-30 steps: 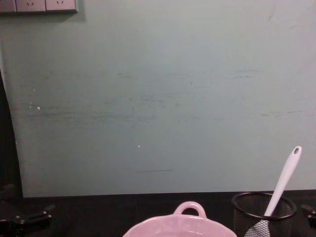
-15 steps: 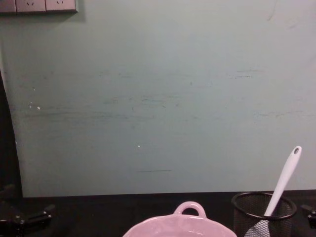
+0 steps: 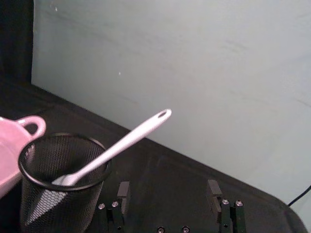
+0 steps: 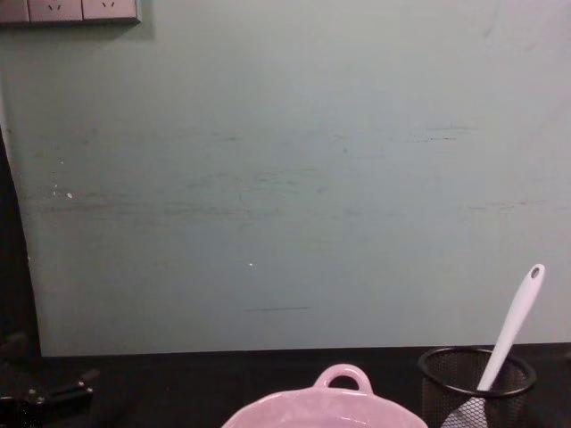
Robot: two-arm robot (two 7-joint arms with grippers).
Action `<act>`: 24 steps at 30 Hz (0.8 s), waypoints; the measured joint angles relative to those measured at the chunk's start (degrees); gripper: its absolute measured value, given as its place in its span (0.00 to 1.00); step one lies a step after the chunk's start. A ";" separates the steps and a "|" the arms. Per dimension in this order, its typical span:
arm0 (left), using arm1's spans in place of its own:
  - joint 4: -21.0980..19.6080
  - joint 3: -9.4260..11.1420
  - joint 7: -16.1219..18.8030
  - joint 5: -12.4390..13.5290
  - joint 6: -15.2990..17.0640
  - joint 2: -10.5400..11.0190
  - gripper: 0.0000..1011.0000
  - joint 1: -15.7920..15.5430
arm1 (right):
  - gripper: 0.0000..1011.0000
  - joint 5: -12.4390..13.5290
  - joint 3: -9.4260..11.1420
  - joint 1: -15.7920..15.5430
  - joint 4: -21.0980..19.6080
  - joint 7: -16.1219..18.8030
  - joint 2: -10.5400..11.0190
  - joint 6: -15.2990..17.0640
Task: Use the one hand to pick up the spoon and stir the clear water in the bowl.
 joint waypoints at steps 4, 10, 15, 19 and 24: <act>0.00 0.00 0.00 0.00 0.00 0.00 1.00 0.00 | 0.99 0.76 1.84 -2.10 -3.46 -0.26 0.36 -0.06; 0.00 0.00 0.00 0.00 0.00 0.00 1.00 0.00 | 0.99 6.86 3.78 -1.43 -3.54 3.97 -2.23 -1.14; 0.00 0.00 0.00 0.00 0.00 0.00 1.00 0.00 | 0.99 13.44 4.63 1.34 -0.13 8.94 -5.81 -0.33; 0.00 0.00 0.00 0.00 0.00 0.00 1.00 0.00 | 0.99 18.71 5.69 4.33 4.21 12.60 -9.42 1.20; 0.00 0.00 0.00 0.00 0.00 0.00 1.00 0.00 | 0.99 23.95 7.38 6.80 7.98 15.56 -12.90 2.96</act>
